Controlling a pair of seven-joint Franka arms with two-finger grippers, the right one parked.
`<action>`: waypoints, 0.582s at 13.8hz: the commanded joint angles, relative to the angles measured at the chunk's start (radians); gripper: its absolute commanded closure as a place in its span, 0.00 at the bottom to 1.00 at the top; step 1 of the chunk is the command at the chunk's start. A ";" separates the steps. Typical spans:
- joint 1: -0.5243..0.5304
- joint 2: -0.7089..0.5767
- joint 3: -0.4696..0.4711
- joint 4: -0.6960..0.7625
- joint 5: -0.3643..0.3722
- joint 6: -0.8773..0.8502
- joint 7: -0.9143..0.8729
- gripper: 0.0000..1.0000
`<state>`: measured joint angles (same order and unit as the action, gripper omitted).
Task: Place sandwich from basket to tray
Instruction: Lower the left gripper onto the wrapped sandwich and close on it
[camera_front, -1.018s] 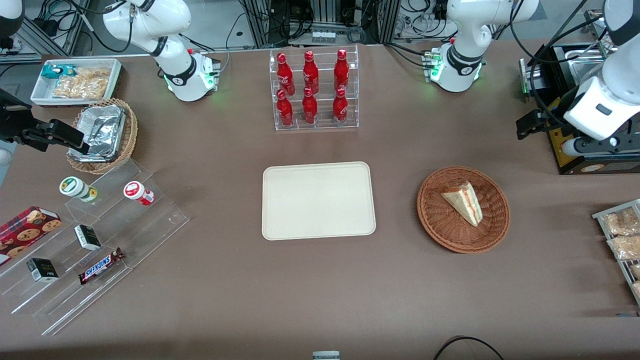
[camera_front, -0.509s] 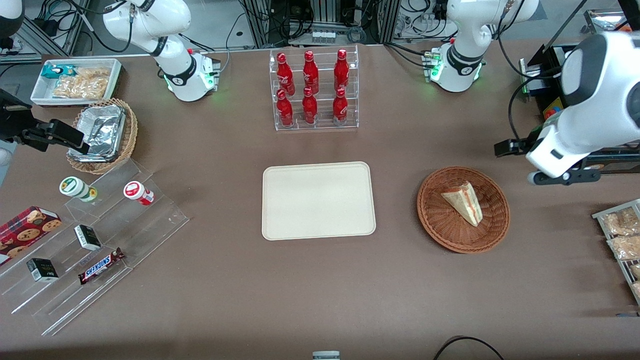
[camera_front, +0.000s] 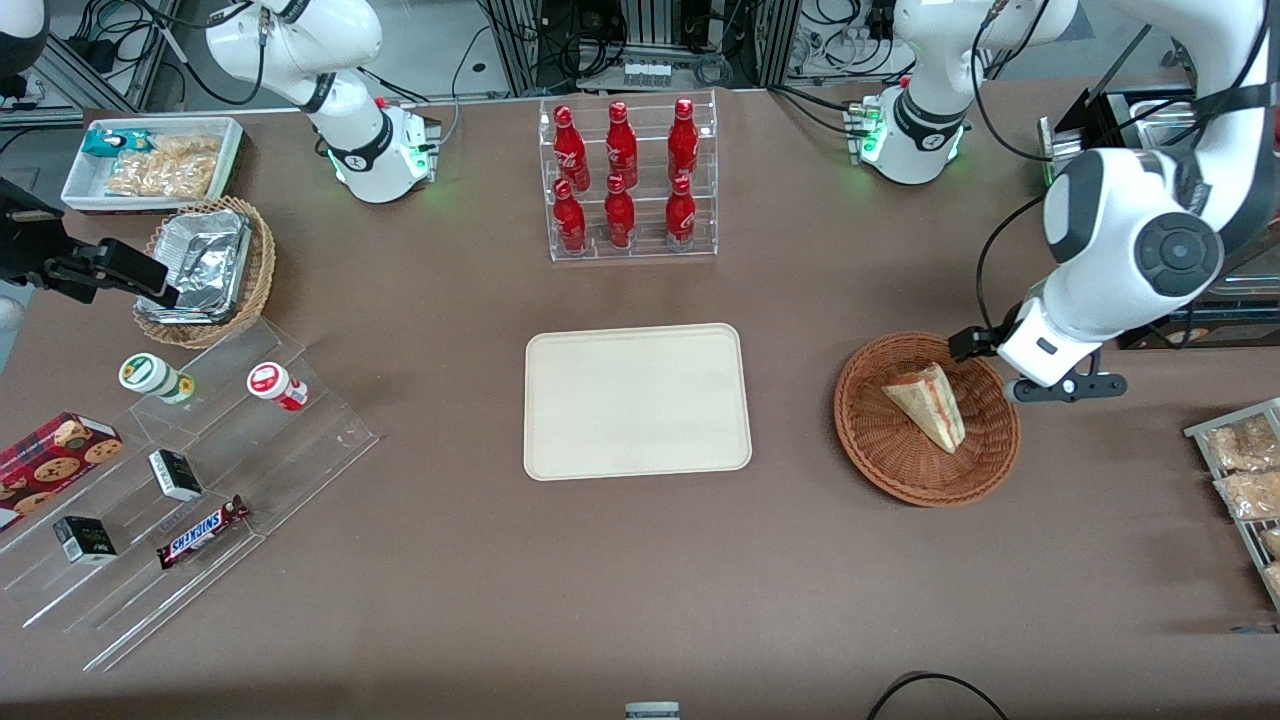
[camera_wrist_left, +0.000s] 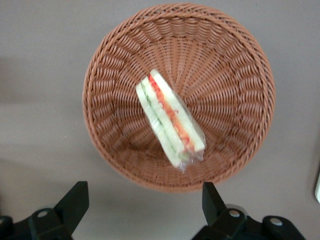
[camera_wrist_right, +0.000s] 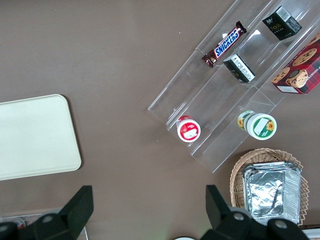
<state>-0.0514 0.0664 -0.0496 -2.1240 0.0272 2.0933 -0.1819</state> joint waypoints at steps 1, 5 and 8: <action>-0.008 -0.022 -0.003 -0.094 0.016 0.132 -0.140 0.00; -0.056 0.001 -0.003 -0.115 0.014 0.206 -0.502 0.00; -0.056 0.026 -0.003 -0.132 0.014 0.263 -0.666 0.00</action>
<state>-0.1076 0.0822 -0.0551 -2.2410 0.0272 2.3180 -0.7463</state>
